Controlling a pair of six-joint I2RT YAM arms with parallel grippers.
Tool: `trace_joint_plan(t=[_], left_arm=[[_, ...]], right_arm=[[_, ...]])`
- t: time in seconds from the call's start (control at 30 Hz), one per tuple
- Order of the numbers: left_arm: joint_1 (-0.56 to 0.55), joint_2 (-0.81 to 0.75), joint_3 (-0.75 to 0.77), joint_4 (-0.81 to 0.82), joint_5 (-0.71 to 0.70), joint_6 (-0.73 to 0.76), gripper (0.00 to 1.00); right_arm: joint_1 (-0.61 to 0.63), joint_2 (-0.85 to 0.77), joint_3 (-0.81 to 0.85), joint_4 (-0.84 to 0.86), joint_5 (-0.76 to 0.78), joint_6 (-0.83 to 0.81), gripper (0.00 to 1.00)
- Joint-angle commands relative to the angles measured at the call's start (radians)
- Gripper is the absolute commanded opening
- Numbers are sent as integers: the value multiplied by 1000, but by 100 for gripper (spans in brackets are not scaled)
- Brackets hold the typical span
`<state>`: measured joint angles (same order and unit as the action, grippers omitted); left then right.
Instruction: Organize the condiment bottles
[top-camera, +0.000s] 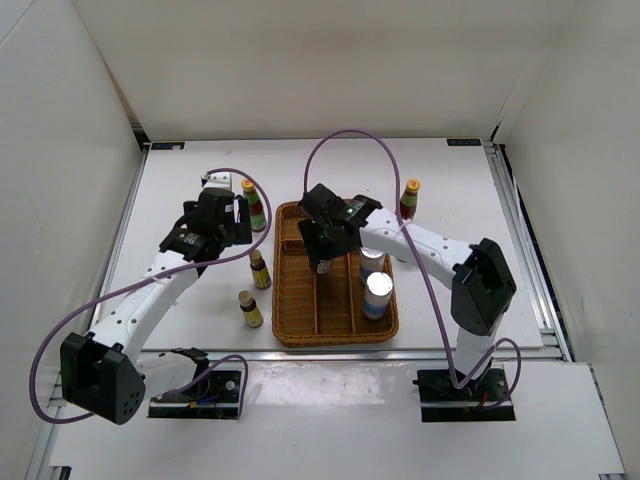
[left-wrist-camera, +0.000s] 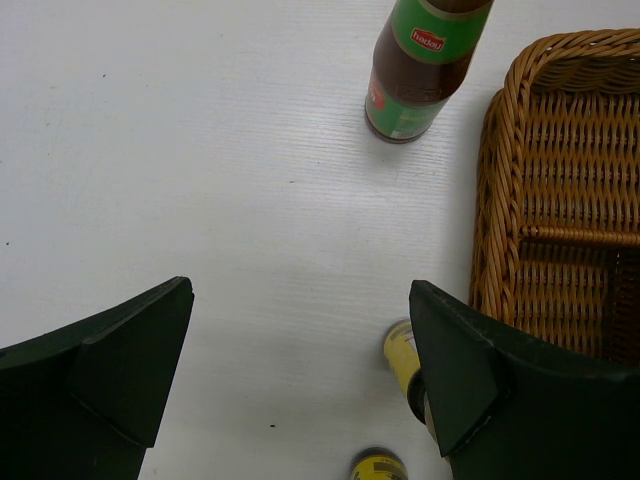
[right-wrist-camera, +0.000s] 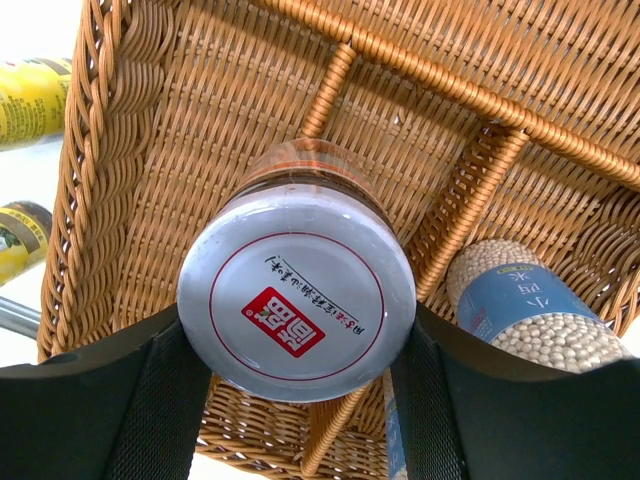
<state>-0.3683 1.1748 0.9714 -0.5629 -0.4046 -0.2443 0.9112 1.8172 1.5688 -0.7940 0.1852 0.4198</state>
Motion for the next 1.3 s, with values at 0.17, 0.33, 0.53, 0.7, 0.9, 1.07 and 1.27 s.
trace_joint_plan(t=[0.17,0.33,0.53,0.7,0.9,1.07,1.27], left_arm=[[3,-6,24,14,-3,2,100],[3,-6,24,14,-3,2,100],[3,-6,24,14,-3,2,100],[3,-6,24,14,-3,2,100],[3,-6,24,14,-3,2,100],[3,-6,24,14,-3,2,100],[3,-6,24,14,-3,2,100]], right_arm=[[3,-73,-50,41,111,45,0],[3,-82,-59,29,129,54,0],[3,-91,-69,29,160,63,0],[3,-91,-69,18,169,82,0],[3,-33,-59,18,160,82,0],[3,22,-41,18,160,82,6],[3,34,-41,18,151,91,35]])
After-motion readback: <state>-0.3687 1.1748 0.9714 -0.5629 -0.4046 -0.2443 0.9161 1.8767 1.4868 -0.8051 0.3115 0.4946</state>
